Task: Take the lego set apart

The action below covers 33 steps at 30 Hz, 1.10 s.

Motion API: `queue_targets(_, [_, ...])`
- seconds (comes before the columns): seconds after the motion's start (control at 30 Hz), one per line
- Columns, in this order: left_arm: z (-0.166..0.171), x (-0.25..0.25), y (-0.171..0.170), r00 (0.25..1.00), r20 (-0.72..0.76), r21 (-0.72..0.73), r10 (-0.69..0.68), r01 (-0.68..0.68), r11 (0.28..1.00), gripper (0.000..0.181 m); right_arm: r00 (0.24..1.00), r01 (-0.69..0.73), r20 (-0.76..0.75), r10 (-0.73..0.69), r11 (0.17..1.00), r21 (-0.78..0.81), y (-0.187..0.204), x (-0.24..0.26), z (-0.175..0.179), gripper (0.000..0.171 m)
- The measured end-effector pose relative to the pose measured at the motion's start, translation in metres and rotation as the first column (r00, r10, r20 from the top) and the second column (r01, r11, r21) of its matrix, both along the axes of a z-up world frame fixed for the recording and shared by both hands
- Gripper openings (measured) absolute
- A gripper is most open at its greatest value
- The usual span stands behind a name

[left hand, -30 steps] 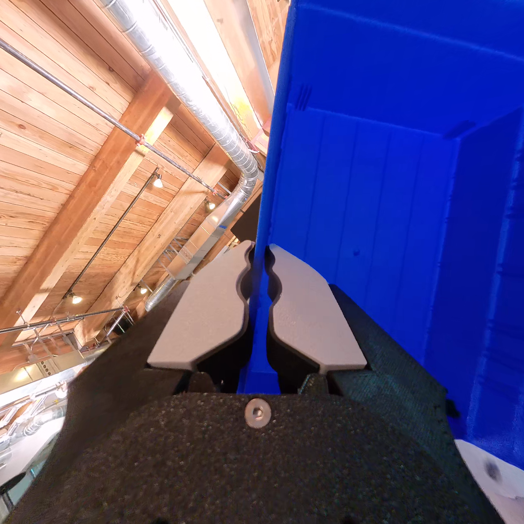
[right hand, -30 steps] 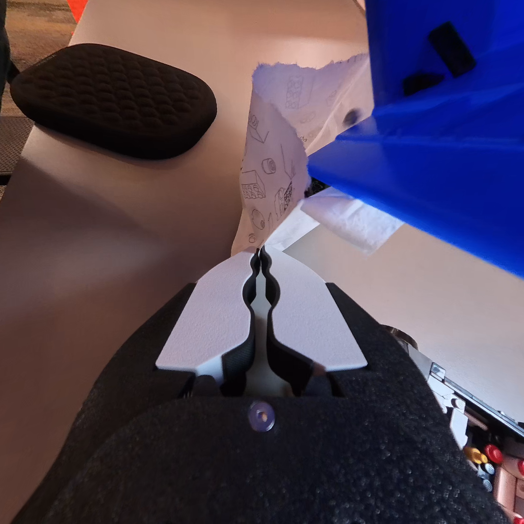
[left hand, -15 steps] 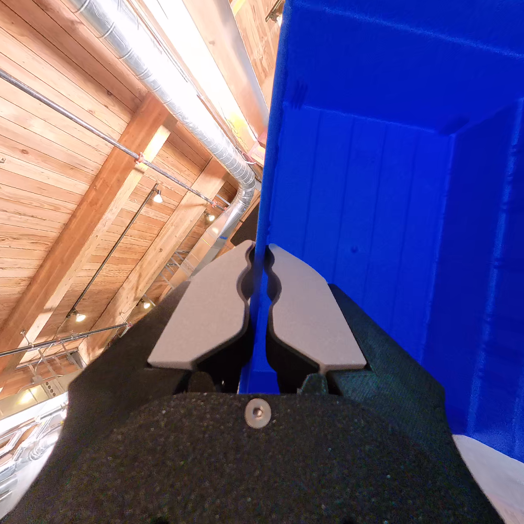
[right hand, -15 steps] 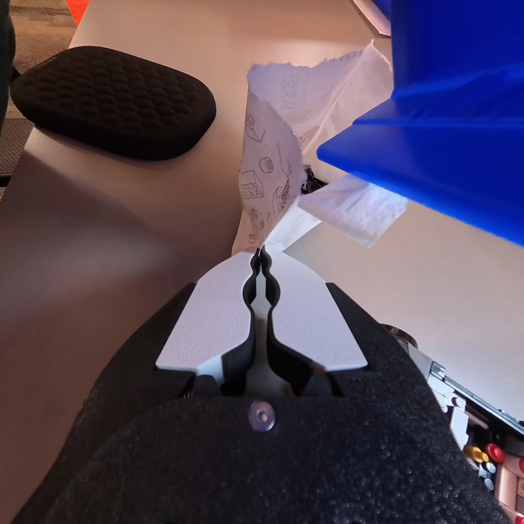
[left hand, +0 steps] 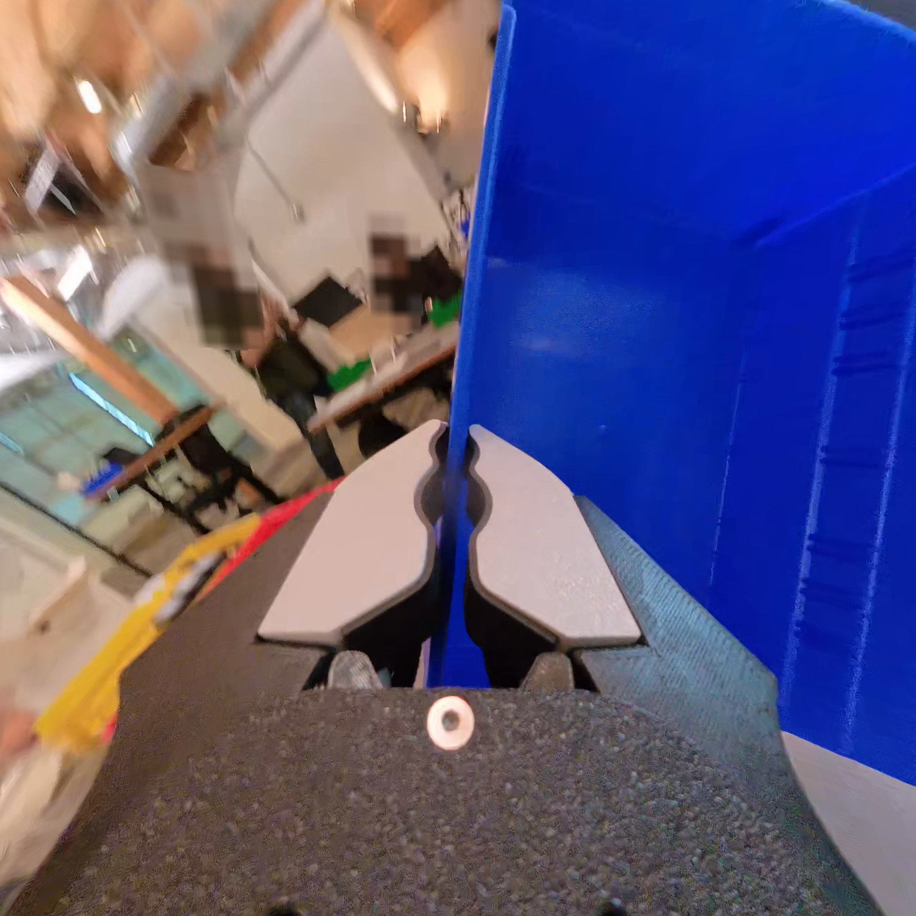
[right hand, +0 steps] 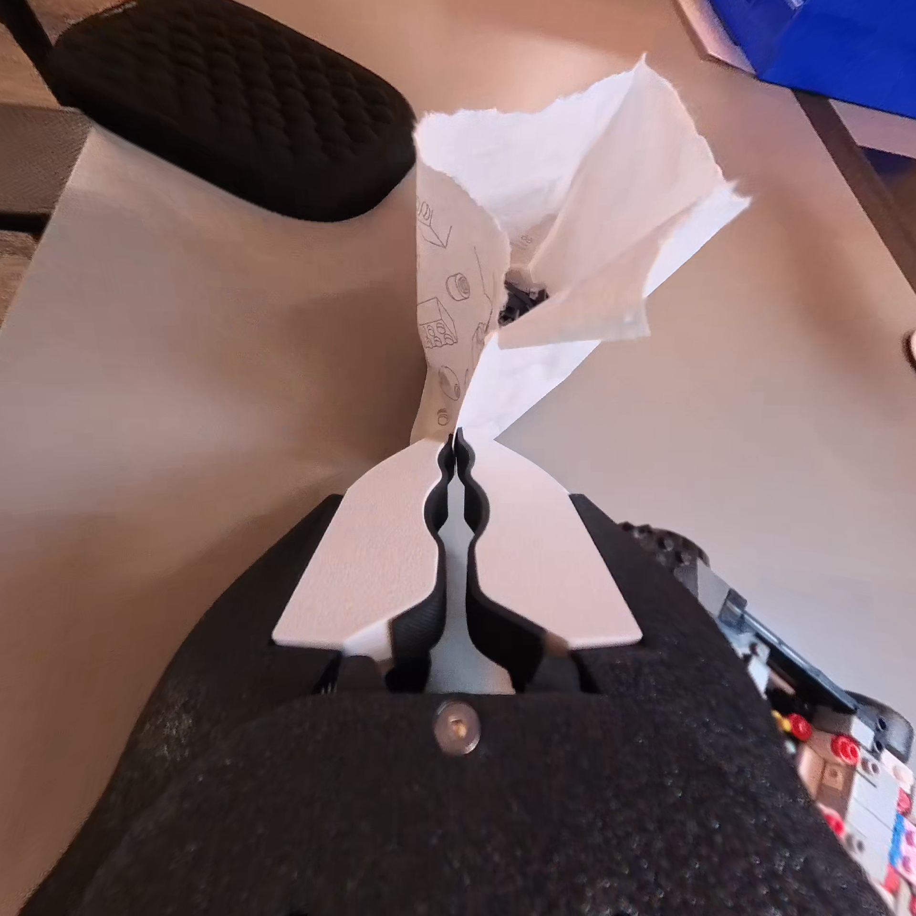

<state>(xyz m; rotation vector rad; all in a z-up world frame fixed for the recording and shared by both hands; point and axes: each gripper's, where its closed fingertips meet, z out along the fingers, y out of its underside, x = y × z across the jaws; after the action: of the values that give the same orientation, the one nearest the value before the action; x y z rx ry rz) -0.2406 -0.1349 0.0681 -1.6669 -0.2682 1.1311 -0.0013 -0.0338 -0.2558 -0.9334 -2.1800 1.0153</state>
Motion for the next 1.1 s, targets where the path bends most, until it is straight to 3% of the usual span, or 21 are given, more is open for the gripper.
queue_targets(0.2, [-0.077, -0.097, -0.067, 0.903, 0.372, -0.148, 0.215, -0.171, 0.974, 0.005, 0.999, -0.027, 0.023, 0.027, 1.0, -0.001, 0.004, 0.022, 0.003, 0.0])
queue_targets(0.4, [-0.187, -0.144, -0.12, 0.679, 0.653, -0.213, 0.335, -0.26, 0.942, 0.004, 0.999, -0.023, 0.027, 0.023, 1.0, -0.013, 0.012, 0.04, 0.006, 0.0])
queue_targets(0.53, [-0.222, -0.15, -0.131, 0.556, 0.799, -0.072, 0.23, -0.291, 0.954, 0.005, 0.999, -0.016, 0.03, 0.016, 0.999, -0.032, 0.017, 0.045, 0.007, 0.0])
queue_targets(0.67, [-0.259, -0.144, -0.133, 0.434, 0.86, -0.144, 0.269, -0.3, 0.943, 0.004, 0.999, -0.011, 0.036, 0.013, 0.999, -0.045, 0.02, 0.045, 0.006, 0.0])
queue_targets(0.77, [-0.268, -0.137, -0.121, 0.366, 0.92, -0.029, 0.142, -0.297, 0.954, 0.006, 0.999, -0.006, 0.037, 0.008, 0.999, -0.044, 0.022, 0.045, 0.006, 0.0])
queue_targets(0.87, [-0.256, -0.107, -0.093, 0.297, 0.95, 0.148, -0.099, -0.147, 0.978, 0.033, 0.999, -0.001, 0.033, 0.003, 0.999, -0.043, 0.024, 0.046, 0.006, 0.0])
queue_targets(1.0, [-0.255, -0.045, -0.089, 0.188, 0.953, 0.212, -0.237, 0.14, 0.967, 0.035, 1.0, 0.007, 0.03, -0.006, 0.999, -0.053, 0.028, 0.046, 0.008, 0.0])
queue_targets(1.1, [-0.26, -0.01, -0.088, 0.149, 0.94, 0.268, -0.306, 0.23, 0.936, 0.042, 0.999, 0.01, 0.033, -0.008, 0.998, -0.065, 0.029, 0.045, 0.008, 0.0])
